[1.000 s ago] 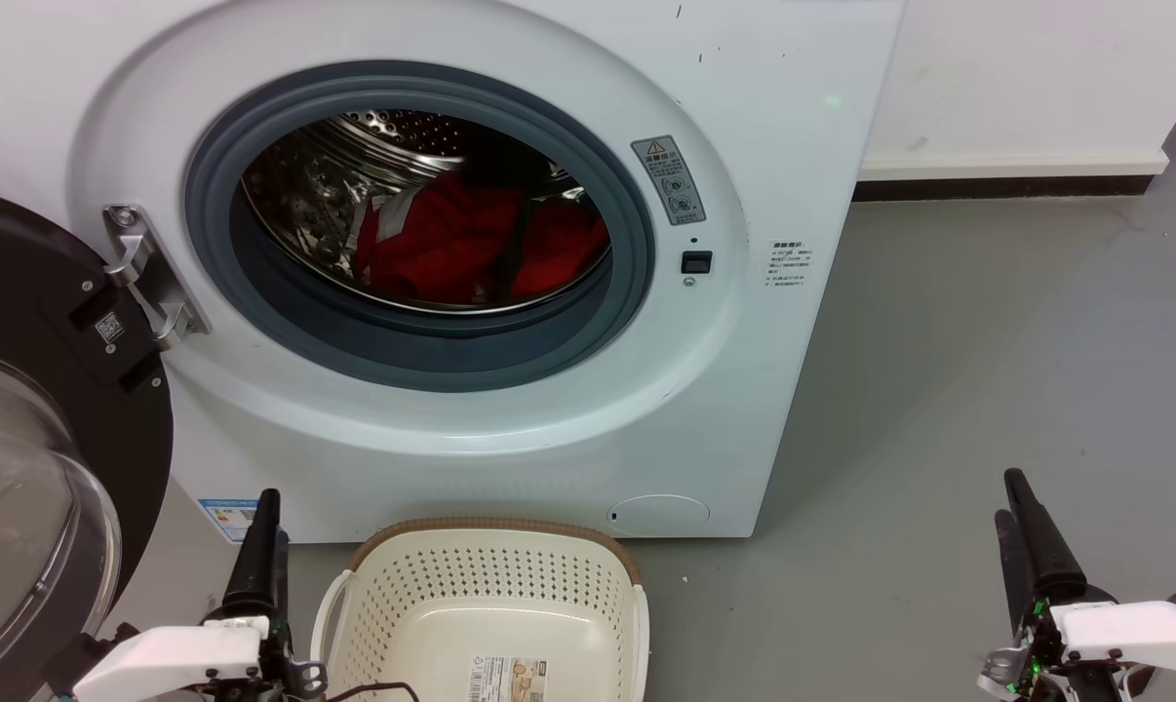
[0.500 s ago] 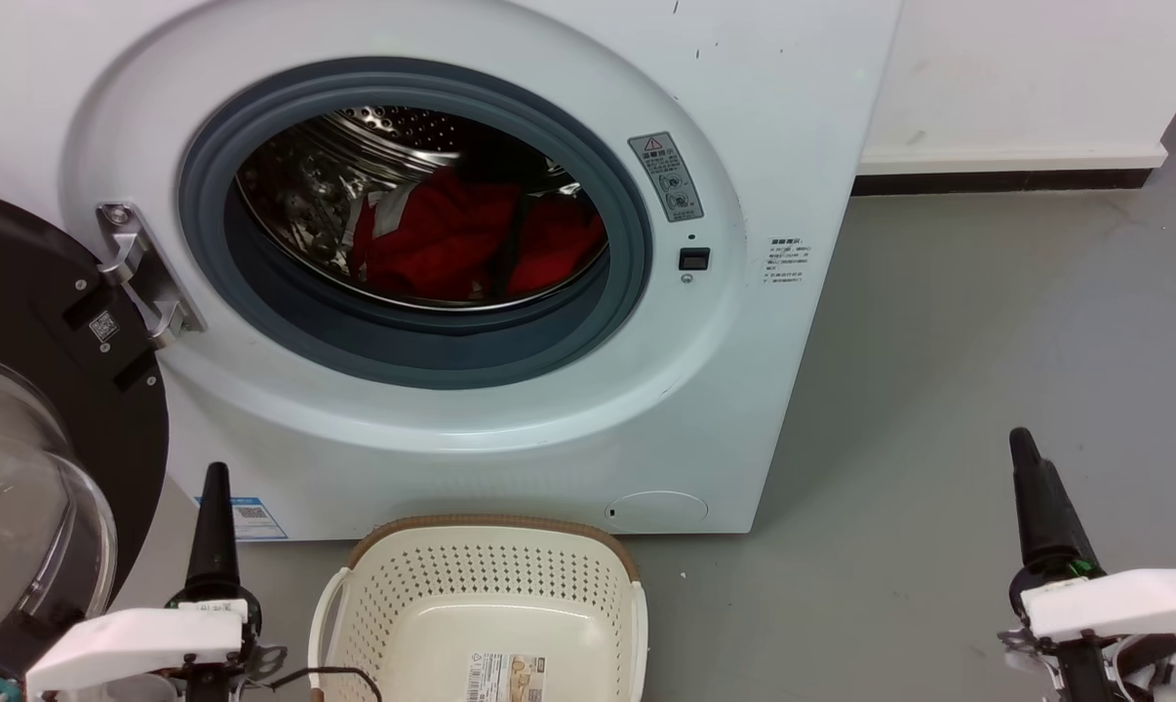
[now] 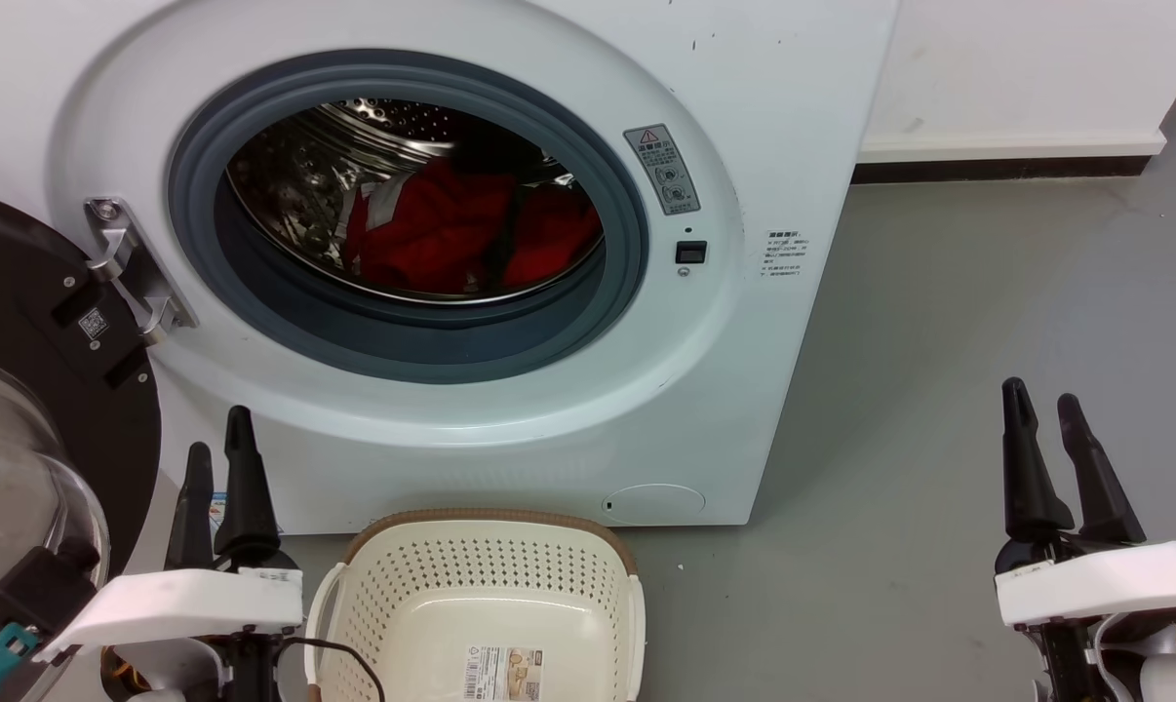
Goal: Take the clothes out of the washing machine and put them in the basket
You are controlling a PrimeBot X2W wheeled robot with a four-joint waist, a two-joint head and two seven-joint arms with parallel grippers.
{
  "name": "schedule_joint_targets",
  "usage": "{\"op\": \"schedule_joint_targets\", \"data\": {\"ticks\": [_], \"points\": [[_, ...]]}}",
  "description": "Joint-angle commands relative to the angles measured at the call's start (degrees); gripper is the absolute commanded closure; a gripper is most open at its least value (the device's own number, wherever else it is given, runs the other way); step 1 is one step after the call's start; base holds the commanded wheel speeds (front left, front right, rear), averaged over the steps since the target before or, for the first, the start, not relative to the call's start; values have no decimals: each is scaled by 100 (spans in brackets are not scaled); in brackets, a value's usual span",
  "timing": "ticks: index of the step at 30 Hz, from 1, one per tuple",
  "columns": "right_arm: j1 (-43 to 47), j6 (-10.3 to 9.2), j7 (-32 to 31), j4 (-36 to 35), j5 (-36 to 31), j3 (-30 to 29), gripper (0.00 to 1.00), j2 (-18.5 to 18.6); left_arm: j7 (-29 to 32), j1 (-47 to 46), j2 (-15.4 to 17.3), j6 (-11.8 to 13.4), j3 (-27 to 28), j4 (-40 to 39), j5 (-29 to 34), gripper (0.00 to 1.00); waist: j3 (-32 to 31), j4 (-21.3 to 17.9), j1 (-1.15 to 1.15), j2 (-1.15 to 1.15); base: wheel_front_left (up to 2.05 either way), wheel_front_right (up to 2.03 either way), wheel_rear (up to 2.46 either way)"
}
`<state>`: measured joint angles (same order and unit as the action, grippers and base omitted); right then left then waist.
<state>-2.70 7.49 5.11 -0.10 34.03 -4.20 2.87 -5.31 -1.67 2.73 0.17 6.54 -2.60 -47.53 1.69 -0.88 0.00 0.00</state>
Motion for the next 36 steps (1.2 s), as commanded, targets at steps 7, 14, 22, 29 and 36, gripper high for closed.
{"op": "schedule_joint_targets", "data": {"ticks": [7,14,22,29,36], "points": [[-96,0,160,-242,-706,137,0,4,-145,75,15,28,-138,-288,563,0,2,-19,0,0,0,0,0],[-73,0,275,-315,-1258,279,0,4,-259,95,15,116,-241,-466,1266,0,20,-48,0,0,0,0,0],[-34,0,397,-341,-1939,319,0,3,-376,150,16,268,-493,-646,2069,0,40,-91,0,0,0,0,0],[22,0,518,-290,-2549,437,0,2,-507,304,18,430,-680,-350,2661,0,34,-132,0,0,0,0,0],[47,0,640,-269,-3119,494,0,1,-623,360,76,523,-813,-112,3223,0,42,-165,0,0,0,0,0]]}}
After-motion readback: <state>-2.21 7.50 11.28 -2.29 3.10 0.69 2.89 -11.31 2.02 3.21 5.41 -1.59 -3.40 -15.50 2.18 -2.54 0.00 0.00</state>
